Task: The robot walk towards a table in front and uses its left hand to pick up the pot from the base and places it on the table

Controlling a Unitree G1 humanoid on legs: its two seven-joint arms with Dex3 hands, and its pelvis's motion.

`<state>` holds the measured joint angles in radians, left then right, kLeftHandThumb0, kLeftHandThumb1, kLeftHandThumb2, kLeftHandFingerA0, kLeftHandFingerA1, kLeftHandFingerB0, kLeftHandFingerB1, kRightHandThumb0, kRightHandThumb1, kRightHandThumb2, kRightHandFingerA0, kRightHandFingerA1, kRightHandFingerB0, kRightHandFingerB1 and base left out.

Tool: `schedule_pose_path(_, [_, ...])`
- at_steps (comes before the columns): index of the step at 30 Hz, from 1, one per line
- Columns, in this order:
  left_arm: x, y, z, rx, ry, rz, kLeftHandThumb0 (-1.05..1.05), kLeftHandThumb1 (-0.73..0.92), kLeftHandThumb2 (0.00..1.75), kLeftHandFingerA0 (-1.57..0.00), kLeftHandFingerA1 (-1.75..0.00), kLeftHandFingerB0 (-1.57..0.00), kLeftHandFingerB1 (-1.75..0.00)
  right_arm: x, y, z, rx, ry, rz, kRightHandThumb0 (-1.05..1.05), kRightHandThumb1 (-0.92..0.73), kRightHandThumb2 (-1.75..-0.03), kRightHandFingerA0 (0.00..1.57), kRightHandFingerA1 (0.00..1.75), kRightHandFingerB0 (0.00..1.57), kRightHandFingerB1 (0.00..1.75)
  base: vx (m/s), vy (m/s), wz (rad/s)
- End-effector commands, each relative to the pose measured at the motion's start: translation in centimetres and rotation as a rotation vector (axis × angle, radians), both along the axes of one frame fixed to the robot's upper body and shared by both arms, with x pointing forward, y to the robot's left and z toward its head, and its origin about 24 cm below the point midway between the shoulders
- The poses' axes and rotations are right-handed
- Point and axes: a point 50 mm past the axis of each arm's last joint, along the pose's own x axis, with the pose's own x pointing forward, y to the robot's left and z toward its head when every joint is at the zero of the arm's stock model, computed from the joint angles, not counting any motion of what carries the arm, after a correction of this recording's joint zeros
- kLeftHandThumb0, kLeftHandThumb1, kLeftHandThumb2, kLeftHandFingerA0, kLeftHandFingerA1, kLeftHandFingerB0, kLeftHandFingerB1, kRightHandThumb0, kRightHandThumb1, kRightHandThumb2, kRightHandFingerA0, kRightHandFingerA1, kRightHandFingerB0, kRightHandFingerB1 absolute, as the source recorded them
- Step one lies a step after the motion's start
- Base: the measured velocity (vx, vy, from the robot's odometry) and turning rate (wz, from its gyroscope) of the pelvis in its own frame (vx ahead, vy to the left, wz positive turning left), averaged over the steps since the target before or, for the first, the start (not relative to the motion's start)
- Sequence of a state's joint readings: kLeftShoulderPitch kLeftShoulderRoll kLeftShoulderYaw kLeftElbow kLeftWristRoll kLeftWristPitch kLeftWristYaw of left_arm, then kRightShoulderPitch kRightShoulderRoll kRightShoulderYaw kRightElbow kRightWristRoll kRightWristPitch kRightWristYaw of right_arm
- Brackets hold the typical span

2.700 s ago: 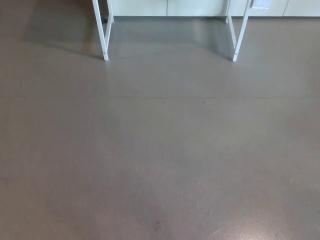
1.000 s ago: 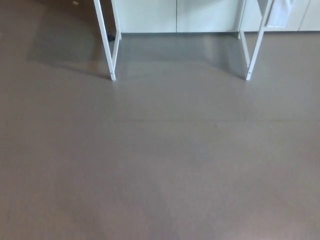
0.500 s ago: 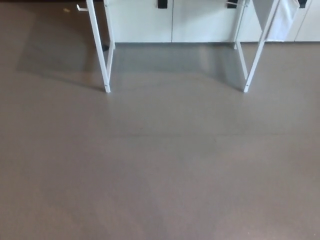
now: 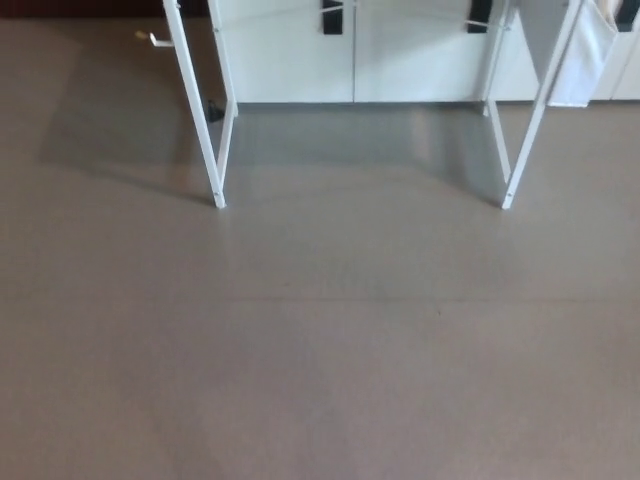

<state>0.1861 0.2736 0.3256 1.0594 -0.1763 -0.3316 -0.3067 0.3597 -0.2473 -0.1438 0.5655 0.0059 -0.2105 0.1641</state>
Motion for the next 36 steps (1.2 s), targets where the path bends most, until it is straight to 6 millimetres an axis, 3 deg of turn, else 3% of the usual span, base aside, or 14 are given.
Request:
schedule_pose_path(1, [0.06,0.74,0.46,0.033,-0.009,0.007,-0.31,0.39,0.58,-0.48,-0.4,-0.4,-0.37,-0.21,0.15,0.34,-0.021,0.0,0.024,-0.21,-0.4,-0.85,0.35,0.58,0.15,0.48,0.1,-0.105,-0.05])
schedule_pose_path(2, [0.12,0.67,0.5,0.033,-0.014,0.005,-0.23,0.43,0.53,-0.51,-0.37,-0.41,-0.34,-0.18,0.06,0.23,-0.021,0.001,0.022,-0.22,-0.39,-0.85,0.36,0.58,0.15,0.48,0.1,-0.087,-0.01])
schedule_pose_path(9, [0.21,0.72,0.53,0.041,-0.015,-0.004,-0.3,0.4,0.58,-0.48,-0.4,-0.39,-0.37,-0.05,0.02,0.06,-0.014,0.005,0.012,-0.22,-0.39,-0.85,0.36,0.58,0.16,0.48,0.14,0.075,-0.1])
schedule_pose_path(15, [0.01,0.67,0.47,0.022,-0.02,0.011,-0.21,0.43,0.53,-0.51,-0.37,-0.4,-0.34,-0.14,0.08,0.06,-0.01,0.005,0.018,-0.21,-0.39,-0.85,0.36,0.58,0.16,0.49,0.28,0.225,-0.03])
schedule_pose_path(16, [-0.01,0.68,0.48,0.029,-0.017,0.008,-0.3,0.39,0.58,-0.49,-0.41,-0.38,-0.37,-0.12,0.11,0.13,-0.017,0.011,0.022,-0.27,-0.56,-0.56,0.45,0.42,0.29,0.34,0.22,0.107,0.01])
schedule_pose_path(28, [0.17,0.74,0.5,0.036,-0.014,0.011,-0.29,0.39,0.57,-0.5,-0.41,-0.4,-0.37,-0.07,0.13,0.17,-0.042,0.031,0.054,-0.3,-0.57,-0.57,0.42,0.4,0.29,0.34,0.21,-0.133,0.18])
schedule_pose_path(36, [0.45,0.71,0.59,0.04,-0.019,0.003,-0.29,0.39,0.58,-0.5,-0.41,-0.38,-0.37,0.15,0.41,0.59,-0.074,-0.004,0.097,-0.29,-0.58,-0.57,0.48,0.46,0.3,0.36,0.25,-0.052,-0.05])
